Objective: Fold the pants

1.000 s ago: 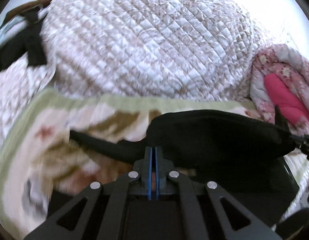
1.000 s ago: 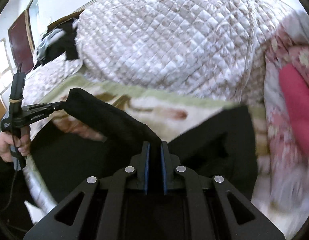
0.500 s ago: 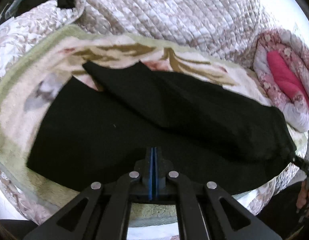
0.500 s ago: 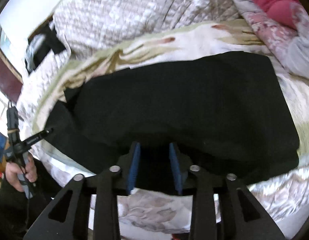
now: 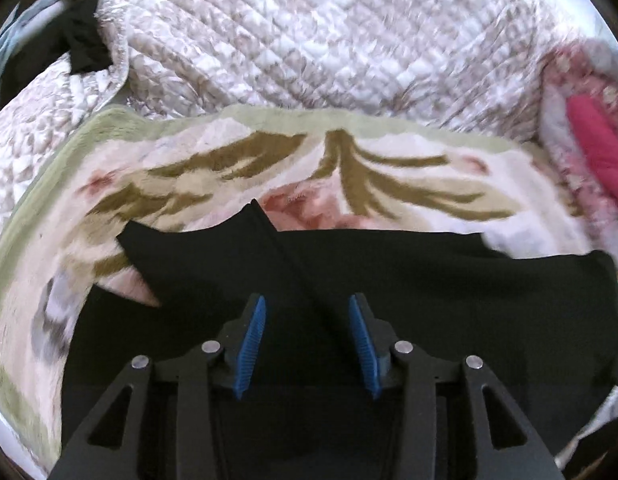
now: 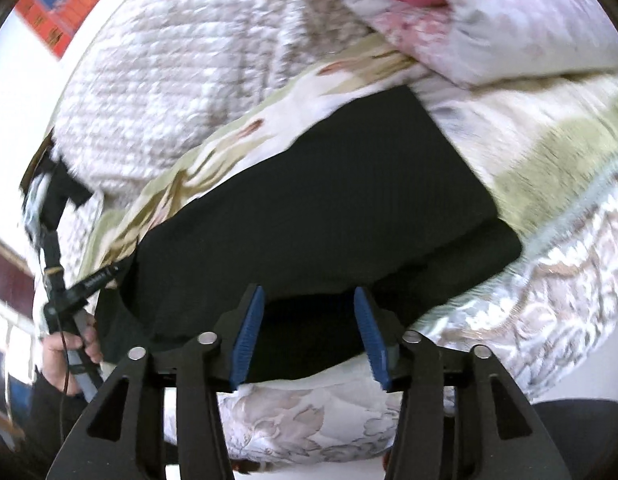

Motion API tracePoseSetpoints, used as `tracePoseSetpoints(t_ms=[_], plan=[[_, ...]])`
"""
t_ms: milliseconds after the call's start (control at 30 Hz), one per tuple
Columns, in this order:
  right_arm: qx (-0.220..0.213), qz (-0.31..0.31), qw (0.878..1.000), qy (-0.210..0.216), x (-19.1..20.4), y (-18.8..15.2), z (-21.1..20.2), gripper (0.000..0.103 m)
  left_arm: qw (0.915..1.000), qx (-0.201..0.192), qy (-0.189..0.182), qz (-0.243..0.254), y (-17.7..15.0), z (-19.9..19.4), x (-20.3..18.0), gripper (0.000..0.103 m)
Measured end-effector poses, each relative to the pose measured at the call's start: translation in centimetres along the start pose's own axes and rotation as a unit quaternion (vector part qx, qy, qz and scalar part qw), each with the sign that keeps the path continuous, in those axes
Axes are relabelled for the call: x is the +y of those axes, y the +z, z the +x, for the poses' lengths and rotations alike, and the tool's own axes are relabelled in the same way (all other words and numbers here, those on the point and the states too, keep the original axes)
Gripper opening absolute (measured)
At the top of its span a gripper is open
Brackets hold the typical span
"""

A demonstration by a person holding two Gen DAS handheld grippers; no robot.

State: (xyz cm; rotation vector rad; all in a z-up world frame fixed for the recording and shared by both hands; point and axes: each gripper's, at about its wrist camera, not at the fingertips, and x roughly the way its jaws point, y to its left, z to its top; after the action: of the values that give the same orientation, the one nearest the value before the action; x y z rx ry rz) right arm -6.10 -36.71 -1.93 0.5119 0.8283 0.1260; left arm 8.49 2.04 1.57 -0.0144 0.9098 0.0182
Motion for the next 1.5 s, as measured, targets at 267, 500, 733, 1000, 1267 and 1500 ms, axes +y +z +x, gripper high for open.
tracePoseSetpoints(t_ms=[267,500,733,1000,1267,1500], plan=[[-0.021,0.043,0.999,-0.001,-2.0,0.9,0.2,0.053,0.9993,-0.021,0.030,0.012,-0.1,0.7,-0.1,0.007],[-0.043,0.052,0.998,0.005,-2.3,1.7,0.4,0.053,0.9888,-0.103,0.023,-0.106,-5.0,-7.7,6.3,0.006],[-0.047,0.051,0.998,0.005,-2.3,1.7,0.5,0.053,0.9741,-0.047,0.005,-0.221,-9.8,-6.9,11.8,0.008],[-0.070,0.060,0.996,0.011,-2.6,2.0,-0.2,0.053,0.9621,-0.045,-0.029,-0.267,-9.7,-5.0,13.3,0.032],[-0.084,0.077,0.994,-0.004,-3.5,3.0,0.0,0.049,0.9626,-0.059,-0.016,-0.264,-7.9,-3.5,13.8,0.017],[-0.090,0.075,0.993,0.006,-3.3,3.7,-0.8,0.010,0.9640,-0.076,-0.002,-0.255,-7.4,-6.4,13.8,0.004]])
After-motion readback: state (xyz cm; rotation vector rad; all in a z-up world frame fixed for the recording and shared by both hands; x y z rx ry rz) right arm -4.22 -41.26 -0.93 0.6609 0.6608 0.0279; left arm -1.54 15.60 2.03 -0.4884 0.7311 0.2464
